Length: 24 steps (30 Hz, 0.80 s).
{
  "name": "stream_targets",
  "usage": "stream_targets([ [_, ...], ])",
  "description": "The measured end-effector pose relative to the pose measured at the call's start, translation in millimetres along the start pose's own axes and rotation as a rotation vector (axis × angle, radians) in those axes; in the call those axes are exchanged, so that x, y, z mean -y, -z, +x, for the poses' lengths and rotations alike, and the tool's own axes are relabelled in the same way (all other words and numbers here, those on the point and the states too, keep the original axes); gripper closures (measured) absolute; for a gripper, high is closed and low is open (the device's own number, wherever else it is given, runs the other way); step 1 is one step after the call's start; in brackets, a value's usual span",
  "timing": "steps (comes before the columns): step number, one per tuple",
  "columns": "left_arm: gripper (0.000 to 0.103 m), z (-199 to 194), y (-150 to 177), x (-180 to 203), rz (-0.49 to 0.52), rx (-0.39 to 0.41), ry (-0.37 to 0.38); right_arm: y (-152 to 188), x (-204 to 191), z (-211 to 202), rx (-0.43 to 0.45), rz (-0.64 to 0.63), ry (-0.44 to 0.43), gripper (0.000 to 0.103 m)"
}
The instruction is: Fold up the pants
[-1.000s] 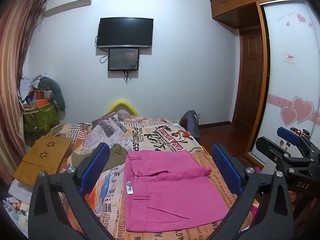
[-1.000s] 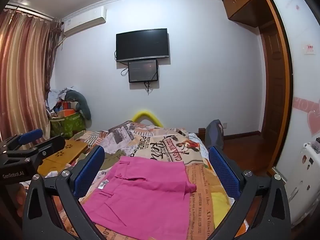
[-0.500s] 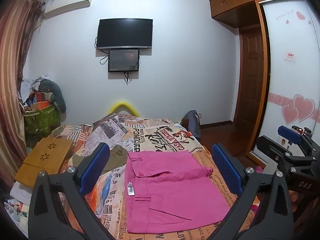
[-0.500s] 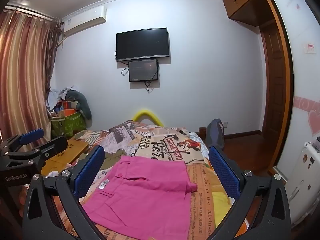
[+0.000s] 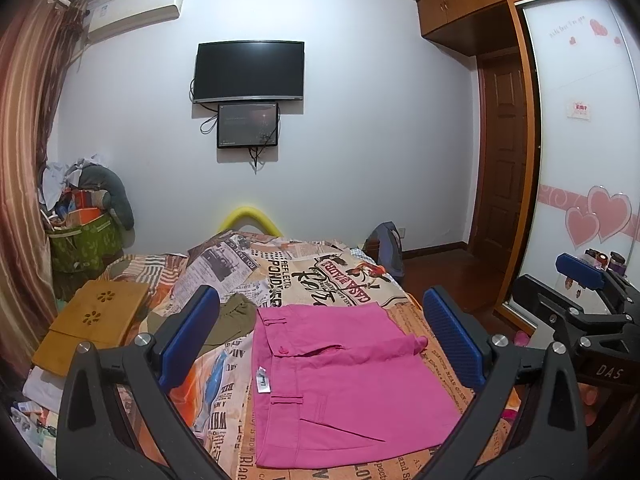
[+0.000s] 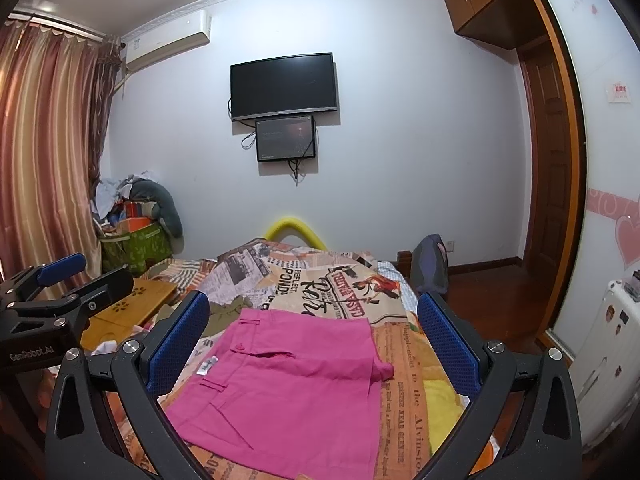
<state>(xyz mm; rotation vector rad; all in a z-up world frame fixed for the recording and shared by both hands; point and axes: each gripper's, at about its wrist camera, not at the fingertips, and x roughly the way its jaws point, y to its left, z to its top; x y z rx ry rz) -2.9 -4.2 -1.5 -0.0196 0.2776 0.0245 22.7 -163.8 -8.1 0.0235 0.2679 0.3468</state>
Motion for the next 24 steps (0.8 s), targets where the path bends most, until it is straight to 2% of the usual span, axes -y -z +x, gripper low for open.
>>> stream_targets([
  [24,0.0,0.5,2.8,5.2,0.013,0.001,-0.005,2.9,2.9,1.1,-0.005,0.007,0.003,0.0],
])
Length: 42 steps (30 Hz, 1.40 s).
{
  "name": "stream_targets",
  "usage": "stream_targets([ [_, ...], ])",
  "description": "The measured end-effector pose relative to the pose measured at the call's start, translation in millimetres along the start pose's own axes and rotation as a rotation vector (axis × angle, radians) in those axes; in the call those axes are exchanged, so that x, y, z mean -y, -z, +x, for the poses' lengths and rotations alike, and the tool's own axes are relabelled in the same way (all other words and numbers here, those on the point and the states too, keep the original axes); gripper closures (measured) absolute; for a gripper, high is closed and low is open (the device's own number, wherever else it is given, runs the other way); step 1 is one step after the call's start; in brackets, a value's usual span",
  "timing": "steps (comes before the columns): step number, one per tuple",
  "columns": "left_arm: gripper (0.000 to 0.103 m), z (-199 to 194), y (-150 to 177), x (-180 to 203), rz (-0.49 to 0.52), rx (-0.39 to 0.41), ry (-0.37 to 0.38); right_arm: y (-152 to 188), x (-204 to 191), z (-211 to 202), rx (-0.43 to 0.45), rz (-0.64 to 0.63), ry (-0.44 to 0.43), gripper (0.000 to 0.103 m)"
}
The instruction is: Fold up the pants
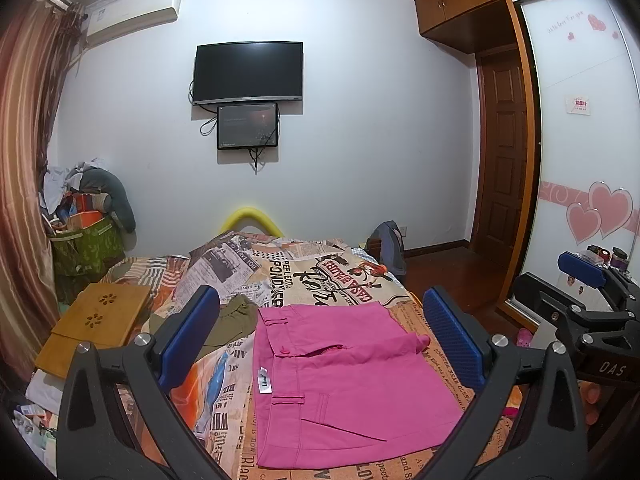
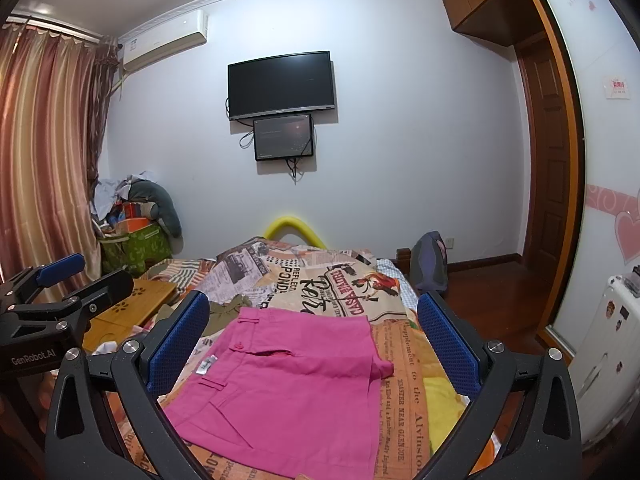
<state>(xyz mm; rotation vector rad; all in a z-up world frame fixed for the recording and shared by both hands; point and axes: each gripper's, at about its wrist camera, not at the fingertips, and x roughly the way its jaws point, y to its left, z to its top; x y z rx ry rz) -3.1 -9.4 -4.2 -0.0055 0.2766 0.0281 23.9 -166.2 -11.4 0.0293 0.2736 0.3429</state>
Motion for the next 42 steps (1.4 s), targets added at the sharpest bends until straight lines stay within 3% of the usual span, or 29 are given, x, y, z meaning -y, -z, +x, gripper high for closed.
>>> stream_targets([
  [30,0.0,3,0,-2,-0.001,-0.01,-0.005,2,2,3,-0.011,0.002,0.001,0.0],
  [37,0.0,33,5,-6,-0.004,-0.07,-0.01,10,9,22,-0.058,0.012,0.018,0.0],
  [42,0.0,76,20,-14,-0.01,-0.164,-0.016,27,23,56,-0.149,0.014,0.041,0.0],
])
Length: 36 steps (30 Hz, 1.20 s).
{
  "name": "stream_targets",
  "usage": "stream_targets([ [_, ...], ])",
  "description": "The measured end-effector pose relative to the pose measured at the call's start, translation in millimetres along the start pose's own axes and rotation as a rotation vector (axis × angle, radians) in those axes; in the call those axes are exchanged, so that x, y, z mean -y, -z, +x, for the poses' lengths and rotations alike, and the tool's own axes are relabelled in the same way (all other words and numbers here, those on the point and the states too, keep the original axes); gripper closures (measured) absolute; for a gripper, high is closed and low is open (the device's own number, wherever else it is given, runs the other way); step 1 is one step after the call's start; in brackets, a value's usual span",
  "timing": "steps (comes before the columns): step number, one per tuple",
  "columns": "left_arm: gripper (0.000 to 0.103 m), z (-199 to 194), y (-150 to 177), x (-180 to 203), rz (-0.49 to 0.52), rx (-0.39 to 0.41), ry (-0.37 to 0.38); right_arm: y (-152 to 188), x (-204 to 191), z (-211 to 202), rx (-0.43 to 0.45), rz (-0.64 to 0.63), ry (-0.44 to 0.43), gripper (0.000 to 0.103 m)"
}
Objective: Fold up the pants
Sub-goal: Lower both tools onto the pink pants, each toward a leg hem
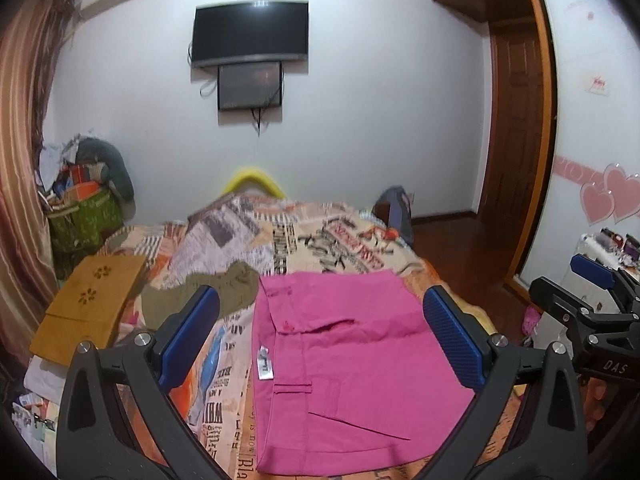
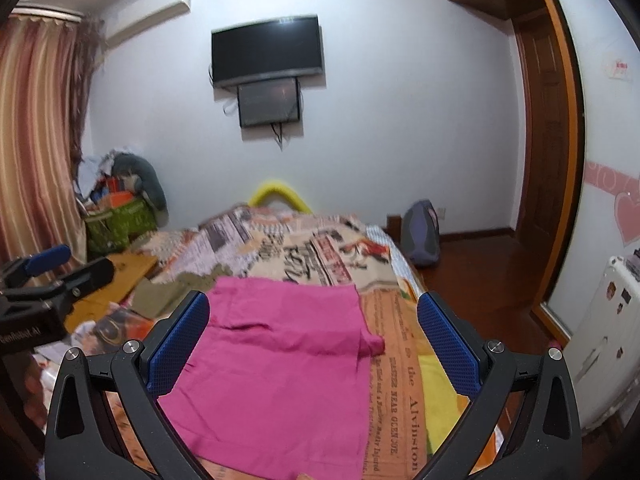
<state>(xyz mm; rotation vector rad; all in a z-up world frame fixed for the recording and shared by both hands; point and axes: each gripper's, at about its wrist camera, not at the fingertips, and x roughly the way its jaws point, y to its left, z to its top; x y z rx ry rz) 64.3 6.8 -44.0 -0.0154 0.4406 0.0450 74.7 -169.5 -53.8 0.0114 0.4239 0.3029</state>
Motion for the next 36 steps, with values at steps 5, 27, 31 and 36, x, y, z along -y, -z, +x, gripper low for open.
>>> stream_targets([
  [5,0.0,55,16,-10,0.009,-0.127,-0.001,14,21,42,-0.114,0.027,0.032,0.0],
  [27,0.01,236,76,-62,-0.004,-0.553,0.028,67,67,168,-0.445,0.026,-0.008,0.005],
  [31,0.03,251,83,-69,-0.035,-0.606,0.062,74,66,182,-0.493,0.012,-0.031,0.023],
  [36,0.052,257,89,-71,-0.064,-0.644,0.115,82,70,196,-0.537,0.068,-0.099,0.037],
])
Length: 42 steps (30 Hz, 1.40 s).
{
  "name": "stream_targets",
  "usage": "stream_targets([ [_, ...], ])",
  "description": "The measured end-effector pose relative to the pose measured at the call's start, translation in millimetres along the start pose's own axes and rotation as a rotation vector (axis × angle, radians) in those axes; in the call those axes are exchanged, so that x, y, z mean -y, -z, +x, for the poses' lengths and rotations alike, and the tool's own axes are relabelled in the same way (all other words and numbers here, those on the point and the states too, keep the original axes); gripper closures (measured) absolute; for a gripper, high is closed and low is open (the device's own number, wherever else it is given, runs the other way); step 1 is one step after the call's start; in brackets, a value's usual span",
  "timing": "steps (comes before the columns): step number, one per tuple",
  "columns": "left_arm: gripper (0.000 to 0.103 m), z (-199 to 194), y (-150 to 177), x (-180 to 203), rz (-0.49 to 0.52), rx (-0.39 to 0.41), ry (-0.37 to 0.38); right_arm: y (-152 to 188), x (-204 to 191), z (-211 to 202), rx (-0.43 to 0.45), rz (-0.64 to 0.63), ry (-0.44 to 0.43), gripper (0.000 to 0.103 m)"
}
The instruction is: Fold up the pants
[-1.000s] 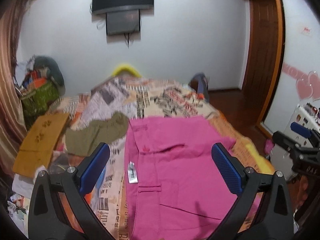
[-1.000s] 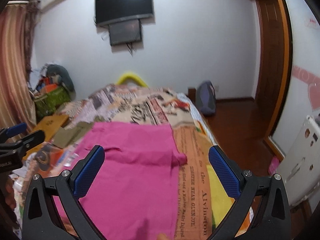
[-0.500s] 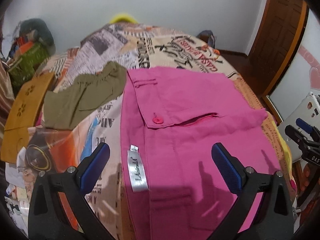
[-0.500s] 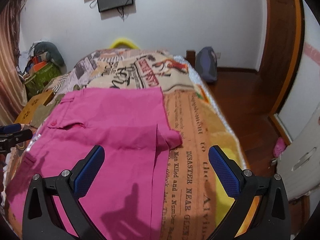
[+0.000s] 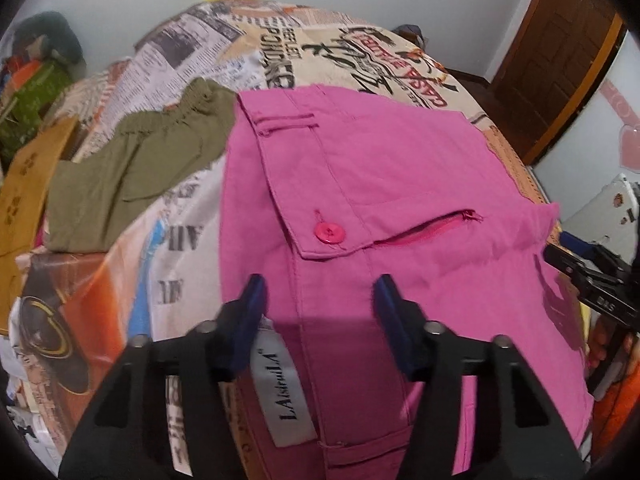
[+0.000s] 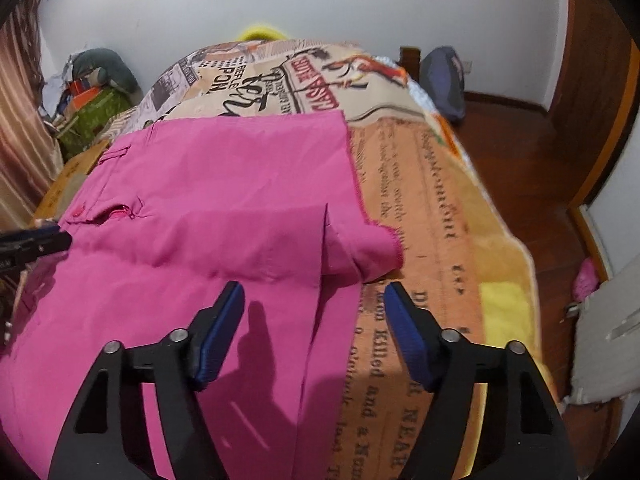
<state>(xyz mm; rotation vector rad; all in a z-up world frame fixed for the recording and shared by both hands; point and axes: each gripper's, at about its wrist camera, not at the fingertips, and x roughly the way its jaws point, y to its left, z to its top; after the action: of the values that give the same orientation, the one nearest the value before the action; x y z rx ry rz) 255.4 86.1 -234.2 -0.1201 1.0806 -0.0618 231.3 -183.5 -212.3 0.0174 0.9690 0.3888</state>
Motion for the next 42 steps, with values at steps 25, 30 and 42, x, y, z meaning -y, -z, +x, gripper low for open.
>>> stream_targets([
  [25,0.099,-22,-1,11,0.118,0.075,-0.088,1,-15,9,-0.02,-0.037,-0.043,0.096],
  [30,0.099,-2,4,8,0.106,0.033,-0.108,6,-15,16,-0.054,-0.027,-0.017,0.096],
  [42,0.093,-29,1,-2,0.069,0.06,-0.092,3,-5,-10,-0.046,0.022,-0.045,0.093],
])
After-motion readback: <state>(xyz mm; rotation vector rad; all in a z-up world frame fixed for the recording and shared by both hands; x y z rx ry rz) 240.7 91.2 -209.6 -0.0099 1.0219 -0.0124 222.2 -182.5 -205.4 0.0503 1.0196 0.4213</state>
